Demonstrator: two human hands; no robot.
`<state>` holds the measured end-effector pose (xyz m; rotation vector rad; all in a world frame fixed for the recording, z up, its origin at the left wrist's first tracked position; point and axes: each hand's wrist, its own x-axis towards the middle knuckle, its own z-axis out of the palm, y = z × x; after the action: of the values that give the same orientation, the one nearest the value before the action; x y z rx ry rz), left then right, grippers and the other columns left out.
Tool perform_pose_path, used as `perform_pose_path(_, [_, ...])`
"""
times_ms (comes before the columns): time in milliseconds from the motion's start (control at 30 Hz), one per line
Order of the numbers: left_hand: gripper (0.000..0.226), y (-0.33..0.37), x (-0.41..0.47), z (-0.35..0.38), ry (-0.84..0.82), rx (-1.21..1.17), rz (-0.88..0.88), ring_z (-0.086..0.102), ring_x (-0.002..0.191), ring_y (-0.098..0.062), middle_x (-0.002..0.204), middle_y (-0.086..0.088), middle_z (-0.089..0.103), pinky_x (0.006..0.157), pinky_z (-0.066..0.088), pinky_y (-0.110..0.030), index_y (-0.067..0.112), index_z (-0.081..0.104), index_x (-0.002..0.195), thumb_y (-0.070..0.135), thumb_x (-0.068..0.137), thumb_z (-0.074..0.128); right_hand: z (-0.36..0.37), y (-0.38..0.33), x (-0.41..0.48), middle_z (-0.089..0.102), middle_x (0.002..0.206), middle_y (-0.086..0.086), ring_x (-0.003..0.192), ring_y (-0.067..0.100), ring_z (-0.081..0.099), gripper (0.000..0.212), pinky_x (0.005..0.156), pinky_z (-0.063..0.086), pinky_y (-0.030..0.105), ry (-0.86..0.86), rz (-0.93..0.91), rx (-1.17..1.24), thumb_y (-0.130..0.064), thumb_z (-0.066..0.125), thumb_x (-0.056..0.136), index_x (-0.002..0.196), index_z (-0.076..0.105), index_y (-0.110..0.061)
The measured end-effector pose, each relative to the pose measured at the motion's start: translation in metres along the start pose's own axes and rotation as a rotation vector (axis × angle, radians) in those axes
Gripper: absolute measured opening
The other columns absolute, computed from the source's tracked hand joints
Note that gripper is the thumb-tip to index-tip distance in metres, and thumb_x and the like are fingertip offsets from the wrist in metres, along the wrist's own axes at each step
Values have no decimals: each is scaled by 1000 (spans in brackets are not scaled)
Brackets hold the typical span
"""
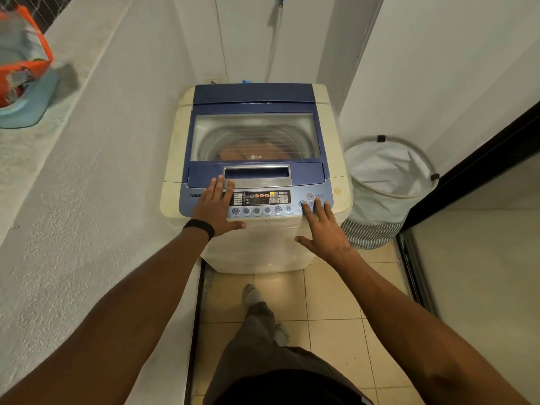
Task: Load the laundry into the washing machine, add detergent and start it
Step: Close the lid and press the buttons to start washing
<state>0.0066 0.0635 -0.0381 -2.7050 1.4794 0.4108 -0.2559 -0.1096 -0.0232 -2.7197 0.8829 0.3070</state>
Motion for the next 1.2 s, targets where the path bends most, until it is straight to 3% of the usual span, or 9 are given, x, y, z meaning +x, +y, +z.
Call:
perform_pose_path(300, [129,-1,2,4,10,-18,0,-13,157,-36,170,-16,-16,126,-2,-48,16,-11,163,80,77,62,3,-10,2,-10,168,21,154,46,-6,98,118,35,52,-23,50,-45,-52,59,97,163,-6,-18])
perform_pose_path(500, [130,-1,3,5,14,-14,3,-14,157,-36,170,-17,-17,127,-2,-49,16,-11,163,81,77,62,-5,-21,9,2,166,27,153,50,8,103,111,42,53,-53,84,-121,-52,66,93,162,2,-9])
perform_pose_path(633, [131,-2,3,5,-1,-2,-4,-14,157,-36,170,-17,-17,127,-1,-49,16,-11,163,82,76,62,-5,-24,11,11,165,28,151,50,15,95,111,44,52,-22,82,-87,-49,65,95,160,10,-8])
perform_pose_path(900, [131,2,3,2,-2,1,-9,-11,157,-37,170,-17,-14,126,0,-49,15,-9,164,82,76,63,-2,-31,7,1,164,32,151,55,7,86,104,47,56,-75,35,-108,-47,61,98,161,3,-35])
perform_pose_path(1067, [131,2,2,2,0,4,-11,-10,157,-37,170,-17,-14,126,1,-49,15,-9,163,81,76,63,-5,-32,8,-3,164,34,151,55,5,89,101,50,55,-133,31,-159,-40,62,99,162,-1,-35])
perform_pose_path(1200, [131,3,1,1,1,4,-15,-10,158,-37,170,-17,-14,127,2,-49,15,-9,163,81,76,63,-14,-37,14,9,161,37,149,54,20,86,105,46,53,-169,38,-255,-44,62,98,162,6,-30])
